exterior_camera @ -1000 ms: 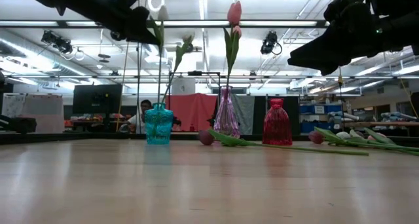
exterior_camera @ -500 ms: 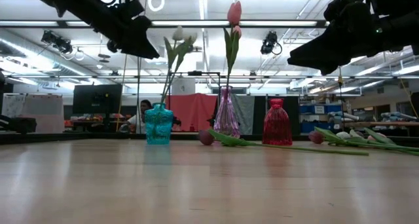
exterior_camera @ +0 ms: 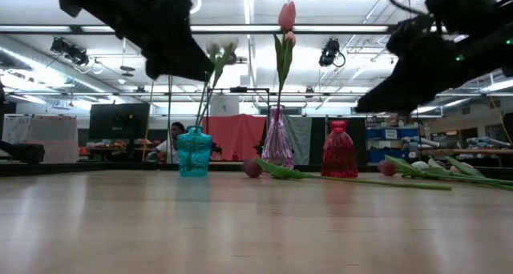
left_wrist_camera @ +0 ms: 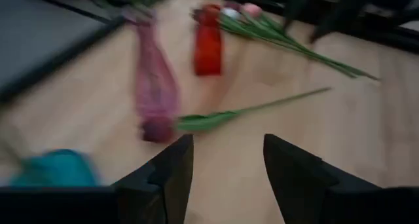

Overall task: Sort flowers into vase by color
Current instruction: Put the left red tulip into the red vase

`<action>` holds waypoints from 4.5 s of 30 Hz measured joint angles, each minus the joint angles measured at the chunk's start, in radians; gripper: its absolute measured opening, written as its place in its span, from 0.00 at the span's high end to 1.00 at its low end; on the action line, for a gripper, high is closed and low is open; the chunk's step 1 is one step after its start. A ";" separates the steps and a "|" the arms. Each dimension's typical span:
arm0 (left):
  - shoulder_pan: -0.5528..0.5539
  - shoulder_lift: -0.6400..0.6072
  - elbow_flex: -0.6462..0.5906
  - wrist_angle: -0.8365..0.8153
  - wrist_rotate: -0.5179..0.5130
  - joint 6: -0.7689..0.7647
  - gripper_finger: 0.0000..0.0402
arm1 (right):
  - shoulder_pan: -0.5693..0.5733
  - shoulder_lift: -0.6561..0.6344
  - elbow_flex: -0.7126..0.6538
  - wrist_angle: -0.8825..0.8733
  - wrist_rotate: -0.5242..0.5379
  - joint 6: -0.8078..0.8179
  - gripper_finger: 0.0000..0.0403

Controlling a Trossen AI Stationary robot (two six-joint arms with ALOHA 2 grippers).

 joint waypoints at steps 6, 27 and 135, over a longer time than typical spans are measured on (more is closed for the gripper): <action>-0.059 0.243 0.000 0.259 0.031 -0.192 0.53 | 0.000 0.150 0.097 -0.089 0.003 0.092 0.55; -0.223 0.433 0.000 0.442 -0.185 -0.168 0.53 | 0.016 0.672 0.386 -0.149 0.133 0.100 0.55; 0.225 1.013 0.911 1.065 0.107 0.594 0.98 | 0.226 -0.553 0.068 -0.593 0.594 0.000 0.63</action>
